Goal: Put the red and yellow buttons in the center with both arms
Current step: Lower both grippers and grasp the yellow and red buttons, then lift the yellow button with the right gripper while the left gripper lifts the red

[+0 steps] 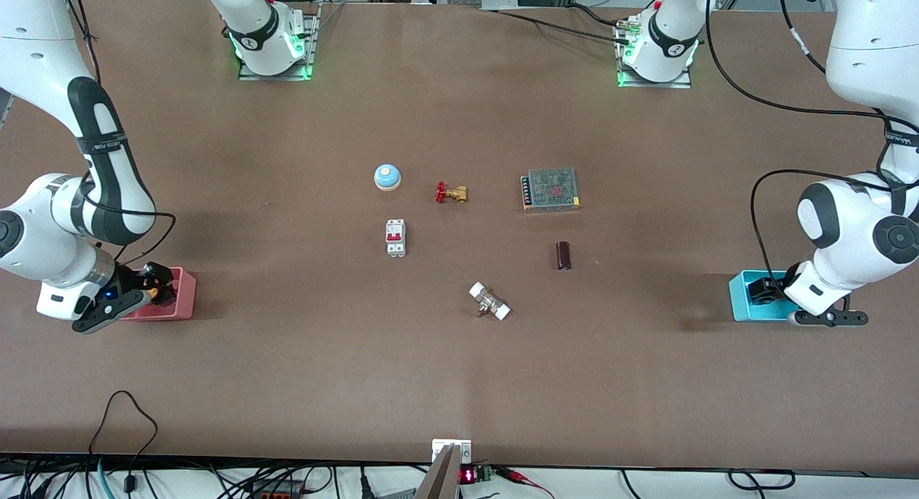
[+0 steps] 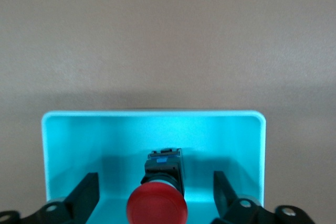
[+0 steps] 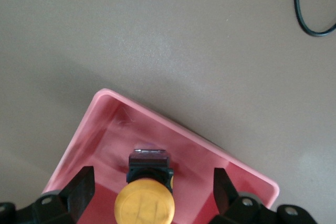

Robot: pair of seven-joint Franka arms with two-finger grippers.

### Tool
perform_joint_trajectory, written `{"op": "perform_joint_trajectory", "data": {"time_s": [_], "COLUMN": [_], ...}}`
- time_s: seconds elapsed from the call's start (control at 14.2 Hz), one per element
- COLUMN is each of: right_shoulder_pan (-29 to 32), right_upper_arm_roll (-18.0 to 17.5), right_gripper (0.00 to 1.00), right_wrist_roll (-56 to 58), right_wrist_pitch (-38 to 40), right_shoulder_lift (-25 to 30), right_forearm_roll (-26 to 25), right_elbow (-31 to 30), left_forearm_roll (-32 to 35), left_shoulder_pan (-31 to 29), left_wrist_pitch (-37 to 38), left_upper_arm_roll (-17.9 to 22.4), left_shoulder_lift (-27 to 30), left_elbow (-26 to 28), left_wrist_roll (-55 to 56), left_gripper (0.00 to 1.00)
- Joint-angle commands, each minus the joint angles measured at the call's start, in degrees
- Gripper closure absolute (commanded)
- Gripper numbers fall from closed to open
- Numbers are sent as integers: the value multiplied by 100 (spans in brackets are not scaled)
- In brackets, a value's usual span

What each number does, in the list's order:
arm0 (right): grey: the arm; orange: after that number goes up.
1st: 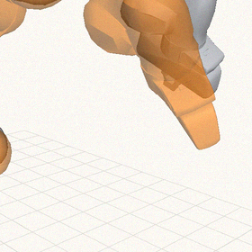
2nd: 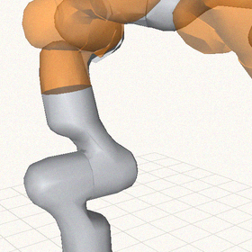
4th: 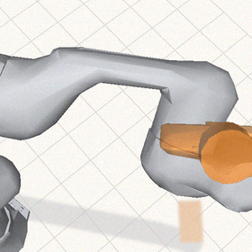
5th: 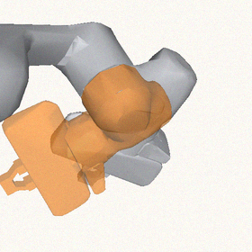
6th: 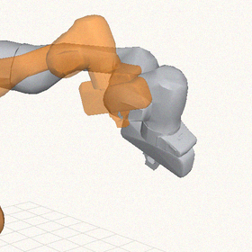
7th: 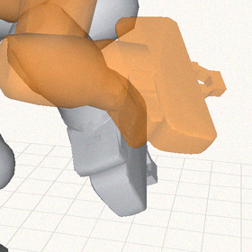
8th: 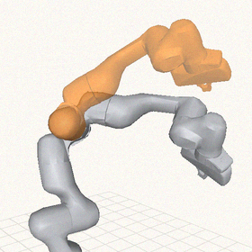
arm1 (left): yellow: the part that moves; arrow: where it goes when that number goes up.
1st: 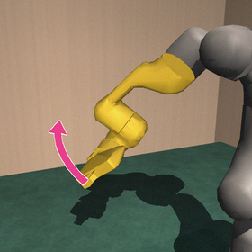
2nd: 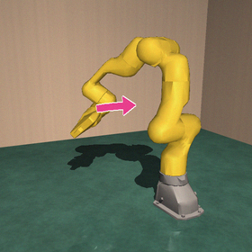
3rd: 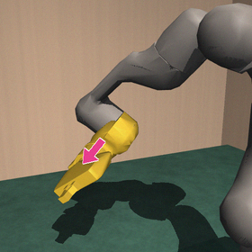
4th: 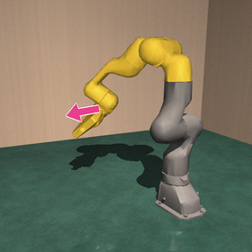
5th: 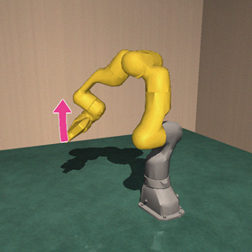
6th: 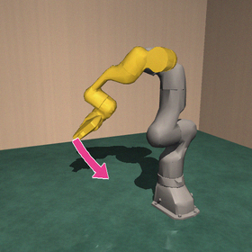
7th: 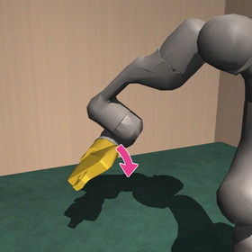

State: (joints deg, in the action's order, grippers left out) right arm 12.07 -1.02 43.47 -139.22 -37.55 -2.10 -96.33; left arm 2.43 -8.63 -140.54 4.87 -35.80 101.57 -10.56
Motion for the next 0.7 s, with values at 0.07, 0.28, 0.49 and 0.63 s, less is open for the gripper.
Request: {"op": "perform_joint_trajectory", "data": {"time_s": [0.07,0.28,0.49,0.63], "right_shoulder_pan": [111,129,129,129], "right_upper_arm_roll": [-109,-109,-109,-109], "right_gripper": [1,1,15,31], "right_wrist_roll": [196,214,214,249], "right_wrist_pitch": [-36,-27,-27,-18], "right_shoulder_lift": [-16,-7,-7,-7], "right_forearm_roll": [-71,-80,-80,-80], "right_elbow": [-44,-44,-44,-44], "left_forearm_roll": [73,73,73,82], "left_shoulder_pan": [-68,-60,-51,-25], "left_wrist_pitch": [-52,1,254,1068], "left_upper_arm_roll": [-21,-21,-21,-56], "left_shoulder_lift": [-5,55,415,722], "left_elbow": [91,56,-76,-408], "left_wrist_roll": [-104,-210,-560,-588], "left_gripper": [60,74,74,74]}}
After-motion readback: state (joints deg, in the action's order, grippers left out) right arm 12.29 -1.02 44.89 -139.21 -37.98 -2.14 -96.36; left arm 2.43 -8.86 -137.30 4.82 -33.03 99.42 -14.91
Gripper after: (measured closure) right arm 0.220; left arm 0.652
